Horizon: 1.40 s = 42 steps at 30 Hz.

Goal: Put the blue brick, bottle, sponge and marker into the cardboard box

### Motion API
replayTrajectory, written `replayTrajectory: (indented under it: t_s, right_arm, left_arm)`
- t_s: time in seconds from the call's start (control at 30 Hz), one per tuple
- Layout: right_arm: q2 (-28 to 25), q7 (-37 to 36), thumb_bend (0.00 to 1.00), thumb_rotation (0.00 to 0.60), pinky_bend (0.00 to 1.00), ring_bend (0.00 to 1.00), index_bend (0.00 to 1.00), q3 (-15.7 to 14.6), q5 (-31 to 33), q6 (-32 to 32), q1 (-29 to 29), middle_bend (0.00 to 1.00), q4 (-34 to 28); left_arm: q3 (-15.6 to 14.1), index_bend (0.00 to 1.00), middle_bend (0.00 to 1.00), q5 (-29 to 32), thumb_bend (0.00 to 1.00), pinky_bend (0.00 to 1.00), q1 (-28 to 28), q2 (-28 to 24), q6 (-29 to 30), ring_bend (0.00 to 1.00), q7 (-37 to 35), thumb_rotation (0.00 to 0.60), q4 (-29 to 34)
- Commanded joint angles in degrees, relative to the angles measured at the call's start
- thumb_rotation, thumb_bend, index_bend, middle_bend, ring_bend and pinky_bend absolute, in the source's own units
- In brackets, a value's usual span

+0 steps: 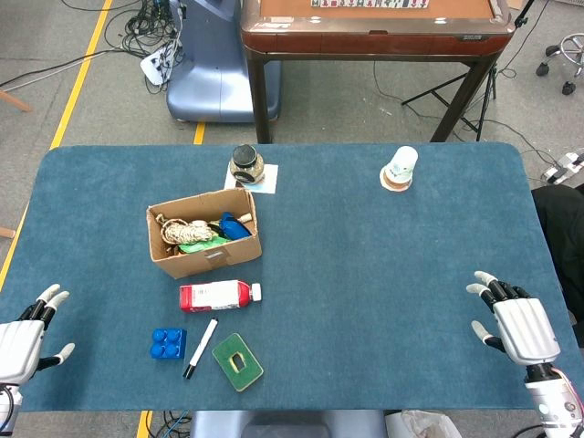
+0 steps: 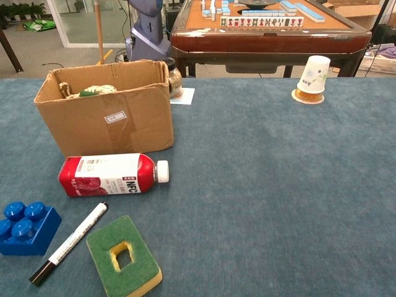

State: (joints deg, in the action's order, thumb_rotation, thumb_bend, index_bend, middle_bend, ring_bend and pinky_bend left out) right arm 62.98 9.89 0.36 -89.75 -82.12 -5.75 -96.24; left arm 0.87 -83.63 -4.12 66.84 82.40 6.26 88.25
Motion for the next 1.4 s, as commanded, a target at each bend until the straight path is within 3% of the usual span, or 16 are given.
replayTrajectory:
  t_s: [0.03,0.43,0.5,0.6,0.63,1.0,1.4]
  right_arm:
    - [-0.1,0.1,0.23,0.600,0.41,0.29,0.32,-0.1,-0.5,-0.3,0.1,0.22,-0.2]
    - [-0.2,-1.0,0.24,0.600,0.41,0.29,0.32,-0.1,-1.5,-0.4,-0.3,0.24,-0.3]
    - [-0.3,-1.0,0.24,0.600,0.41,0.29,0.32,-0.1,-1.6,-0.5,-0.2,0.24,-0.4]
    - [-0.7,-1.2,0.24,0.600,0.41,0.29,0.32,-0.1,-1.9,-1.0,-0.1,0.24,-0.7]
    - [-0.8,-1.4,0.24,0.600,0.41,0.29,0.32,-0.1,-1.9,-1.2,0.0,0.24,-0.8]
    - [-2.0,-4.4,0.23,0.600,0.41,0.29,0.32,0.7,-3.1,-4.4,0.8,0.27,-1.0]
    - [-3.4,-7.0,0.24,0.600,0.41,0.29,0.32,0.8,-3.8,-5.3,1.1,0.30,-1.4]
  left_arm:
    - [-0.1,0.18,0.13,-0.2,0.15,0.58,0.1,0.0,0.2,0.26,-0.1,0.600,0.1]
    - [-1.1,0.21,0.18,-3.0,0.15,0.58,0.9,-1.3,2.3,0.29,-1.2,0.600,3.0]
    - [-1.8,0.21,0.18,-3.8,0.15,0.45,0.9,-1.9,2.0,0.29,-2.3,0.600,5.0]
    - [-2.5,0.21,0.18,-5.2,0.15,0.10,0.8,-3.1,1.7,0.22,-3.9,0.600,7.8]
    - [-2.8,0.21,0.18,-5.6,0.15,0.06,0.6,-3.5,1.5,0.19,-4.3,0.600,8.8]
    - [-6.4,0.21,0.18,-10.4,0.15,0.03,-2.8,-9.1,-5.7,0.13,-3.1,0.600,19.6]
    - [-7.1,0.21,0.18,-7.8,0.15,0.03,-6.0,-5.9,-13.6,0.09,3.2,0.600,22.4]
